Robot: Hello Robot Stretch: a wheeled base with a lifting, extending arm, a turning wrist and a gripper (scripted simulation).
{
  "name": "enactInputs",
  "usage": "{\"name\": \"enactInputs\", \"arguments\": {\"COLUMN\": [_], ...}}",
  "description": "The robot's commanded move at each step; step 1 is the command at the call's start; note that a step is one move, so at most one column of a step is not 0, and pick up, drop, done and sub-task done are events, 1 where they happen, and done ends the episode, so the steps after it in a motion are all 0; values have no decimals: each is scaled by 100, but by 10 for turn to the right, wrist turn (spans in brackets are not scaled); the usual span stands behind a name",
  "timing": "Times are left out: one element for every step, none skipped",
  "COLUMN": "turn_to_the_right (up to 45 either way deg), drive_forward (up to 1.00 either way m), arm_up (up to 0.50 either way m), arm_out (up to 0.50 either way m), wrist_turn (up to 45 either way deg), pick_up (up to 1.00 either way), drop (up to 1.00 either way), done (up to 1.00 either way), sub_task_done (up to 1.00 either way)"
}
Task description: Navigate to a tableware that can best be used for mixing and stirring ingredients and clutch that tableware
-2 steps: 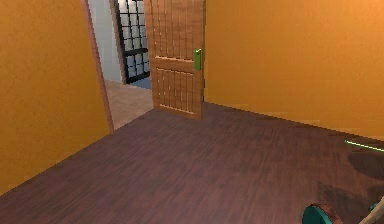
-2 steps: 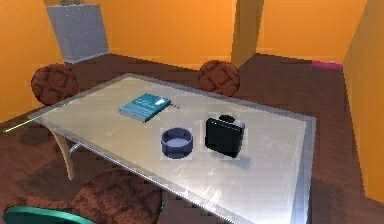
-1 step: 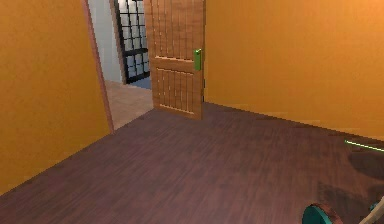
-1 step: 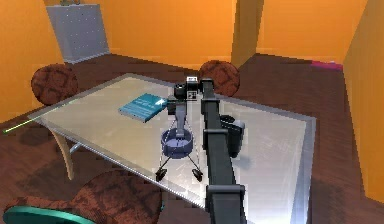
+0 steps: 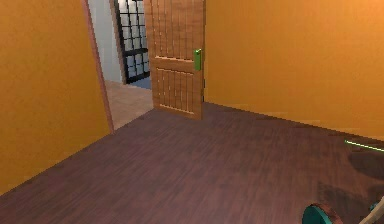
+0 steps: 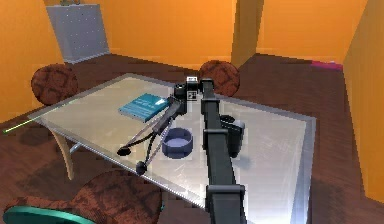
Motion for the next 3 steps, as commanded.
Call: {"name": "enactInputs", "arguments": {"turn_to_the_right": [0,0,0], "drive_forward": [0,0,0], "arm_up": [0,0,0], "arm_out": [0,0,0], "wrist_turn": [450,450,270], "pick_up": [0,0,0], "drop": [0,0,0], "done": [0,0,0], "sub_task_done": [0,0,0]}}
